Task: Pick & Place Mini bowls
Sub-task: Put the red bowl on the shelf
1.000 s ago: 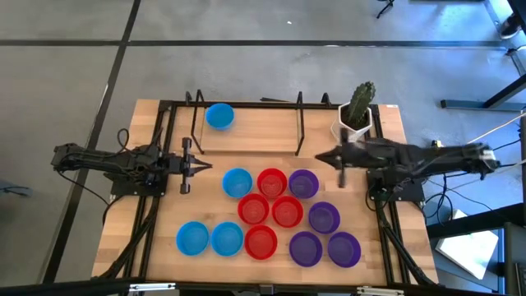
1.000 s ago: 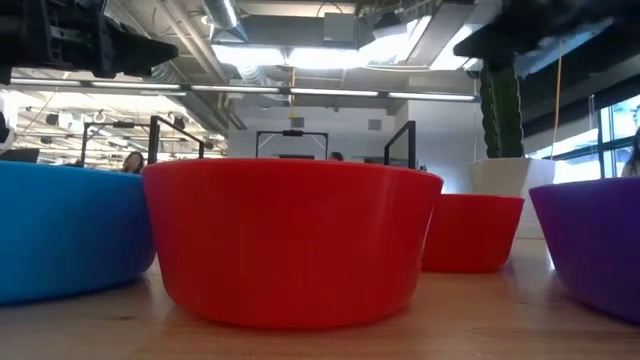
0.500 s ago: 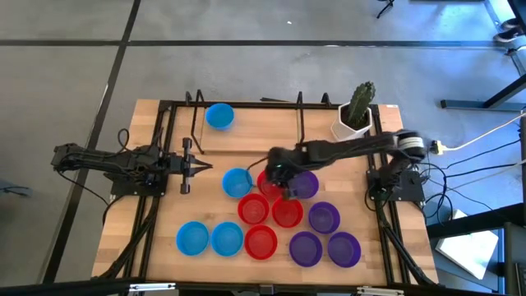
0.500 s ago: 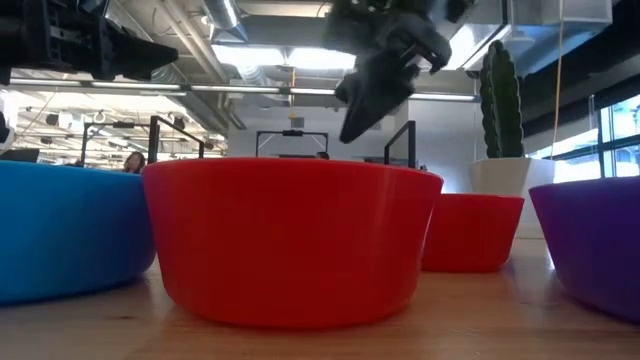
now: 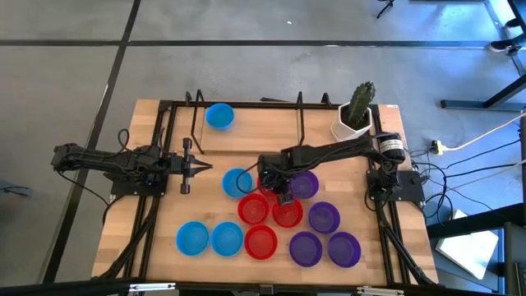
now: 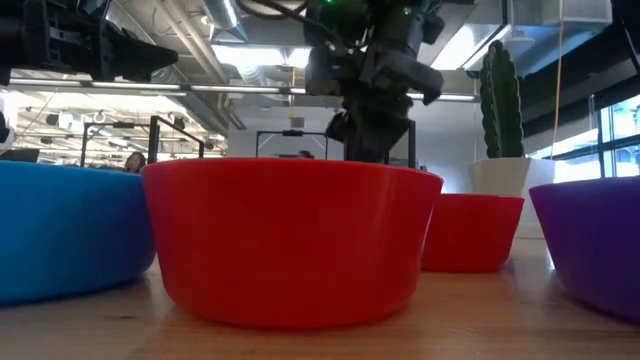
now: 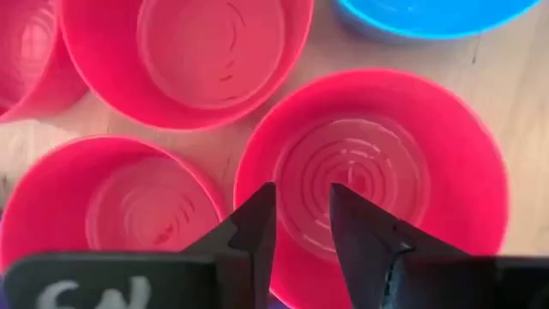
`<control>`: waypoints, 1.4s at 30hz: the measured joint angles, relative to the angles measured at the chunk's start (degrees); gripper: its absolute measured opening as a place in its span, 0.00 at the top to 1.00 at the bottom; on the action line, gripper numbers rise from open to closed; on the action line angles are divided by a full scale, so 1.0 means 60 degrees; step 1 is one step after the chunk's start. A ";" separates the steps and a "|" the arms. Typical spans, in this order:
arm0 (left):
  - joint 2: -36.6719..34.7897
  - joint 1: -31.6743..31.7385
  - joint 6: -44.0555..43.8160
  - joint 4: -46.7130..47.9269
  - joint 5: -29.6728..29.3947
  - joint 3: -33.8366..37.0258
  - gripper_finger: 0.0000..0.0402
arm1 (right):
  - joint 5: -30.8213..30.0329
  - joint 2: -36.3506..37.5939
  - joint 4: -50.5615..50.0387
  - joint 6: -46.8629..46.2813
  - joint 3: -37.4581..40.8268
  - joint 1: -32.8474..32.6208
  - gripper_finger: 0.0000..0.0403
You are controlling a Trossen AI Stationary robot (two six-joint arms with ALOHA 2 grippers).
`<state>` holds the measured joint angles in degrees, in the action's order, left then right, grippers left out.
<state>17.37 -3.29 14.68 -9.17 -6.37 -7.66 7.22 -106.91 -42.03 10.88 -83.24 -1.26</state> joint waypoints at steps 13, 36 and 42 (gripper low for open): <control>0.0004 0.0000 -0.0001 0.0004 -0.0003 0.0000 0.97 | -0.2022 0.0018 0.0346 -0.0245 -0.0007 0.0327 0.73; 0.0004 0.0000 -0.0102 0.0080 0.0000 0.0000 0.98 | -0.1317 0.0022 0.0344 -0.0296 0.0660 0.1069 0.73; 0.0004 0.0000 -0.0097 0.0076 0.0000 0.0000 0.98 | -0.1266 0.0022 0.0369 -0.0280 0.0803 0.1086 0.73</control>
<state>17.39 -3.29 14.10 -8.71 -6.37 -7.66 -0.38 -106.78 -39.81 9.21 -78.43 5.26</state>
